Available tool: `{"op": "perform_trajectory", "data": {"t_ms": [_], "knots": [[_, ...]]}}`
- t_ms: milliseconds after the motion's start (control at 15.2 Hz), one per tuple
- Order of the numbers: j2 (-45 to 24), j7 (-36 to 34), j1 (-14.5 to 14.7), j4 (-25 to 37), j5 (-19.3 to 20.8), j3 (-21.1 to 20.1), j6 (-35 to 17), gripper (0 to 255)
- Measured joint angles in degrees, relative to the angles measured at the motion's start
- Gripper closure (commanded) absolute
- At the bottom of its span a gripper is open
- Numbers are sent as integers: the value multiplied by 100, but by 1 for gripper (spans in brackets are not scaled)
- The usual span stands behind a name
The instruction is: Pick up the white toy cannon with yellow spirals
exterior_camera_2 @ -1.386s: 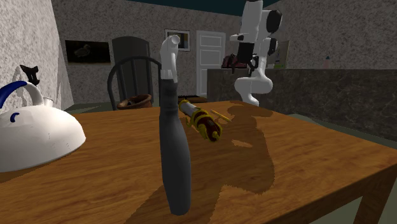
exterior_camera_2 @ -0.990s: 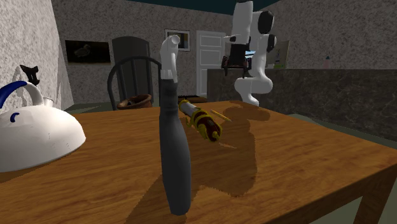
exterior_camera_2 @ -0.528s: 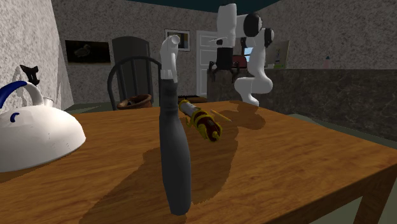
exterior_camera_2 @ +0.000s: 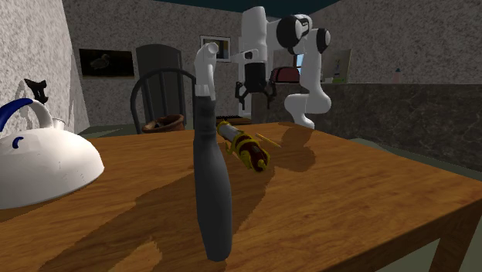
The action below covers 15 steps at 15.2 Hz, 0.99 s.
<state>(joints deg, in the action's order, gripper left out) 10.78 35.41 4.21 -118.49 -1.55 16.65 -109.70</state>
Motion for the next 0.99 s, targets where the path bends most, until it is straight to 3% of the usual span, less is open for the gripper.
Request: {"op": "perform_trajectory", "data": {"t_ms": [462, 858, 990], "knots": [[-1581, 1436, 6, 1483, -1070, 207, -39, 0], [-3066, 2375, -299, 3304, -1950, 42, 431, 0], [-3329, 2522, -381, 3625, -2083, -10, 508, 0]]}}
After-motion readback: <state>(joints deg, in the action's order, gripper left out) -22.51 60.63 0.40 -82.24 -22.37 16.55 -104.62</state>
